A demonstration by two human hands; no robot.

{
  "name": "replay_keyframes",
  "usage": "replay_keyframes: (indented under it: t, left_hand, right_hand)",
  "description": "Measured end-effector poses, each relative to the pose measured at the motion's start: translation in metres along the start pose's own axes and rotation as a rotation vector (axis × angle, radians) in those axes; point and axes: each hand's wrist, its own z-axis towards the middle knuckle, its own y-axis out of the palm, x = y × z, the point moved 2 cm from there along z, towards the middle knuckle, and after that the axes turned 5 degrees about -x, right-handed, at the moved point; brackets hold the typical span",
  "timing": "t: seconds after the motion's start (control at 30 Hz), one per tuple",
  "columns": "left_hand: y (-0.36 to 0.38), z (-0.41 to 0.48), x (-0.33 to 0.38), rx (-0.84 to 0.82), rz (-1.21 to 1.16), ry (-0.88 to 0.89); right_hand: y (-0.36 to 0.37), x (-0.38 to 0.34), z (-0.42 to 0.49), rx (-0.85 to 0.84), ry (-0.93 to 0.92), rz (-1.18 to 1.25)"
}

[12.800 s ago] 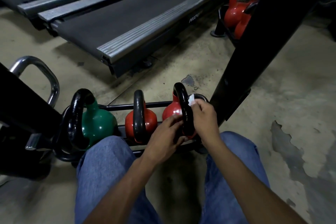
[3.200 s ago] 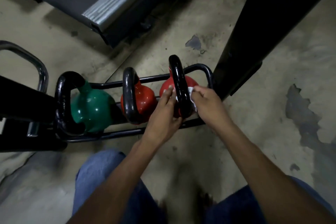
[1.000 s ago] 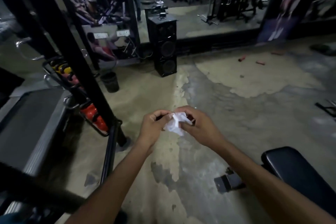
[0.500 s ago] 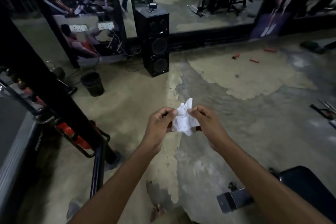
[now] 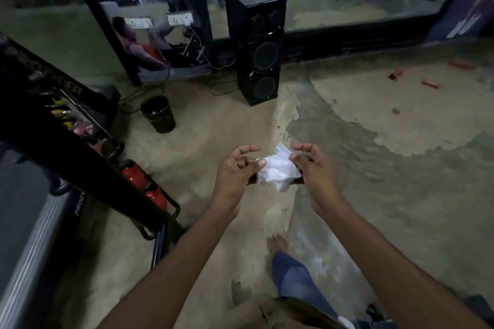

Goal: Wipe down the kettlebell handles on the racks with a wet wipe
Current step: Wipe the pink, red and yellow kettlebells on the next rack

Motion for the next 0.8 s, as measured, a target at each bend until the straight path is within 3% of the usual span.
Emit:
replay_keyframes:
  t: [0.1,0.3,0.47,0.8]
  left_hand:
    - [-0.007,0.052,0.003,0.048,0.002,0.018]
    - [-0.022,0.14,0.03,0.161,-0.015,0.01]
    - [-0.045,0.182,0.035,0.187,0.032,0.001]
    - [-0.156,0.27,0.051,0.351,0.325,-0.005]
  right_hand:
    - [0.013,-0.004,0.064,-0.078,0.001,0.003]
    - [0.044,-0.037,0.175,-0.449,-0.023,-0.138]
    - [0.077,-0.049,0.241,-0.579,-0.084,-0.216]
    - [0.195,-0.059,0.361,-0.923,-0.172,-0.404]
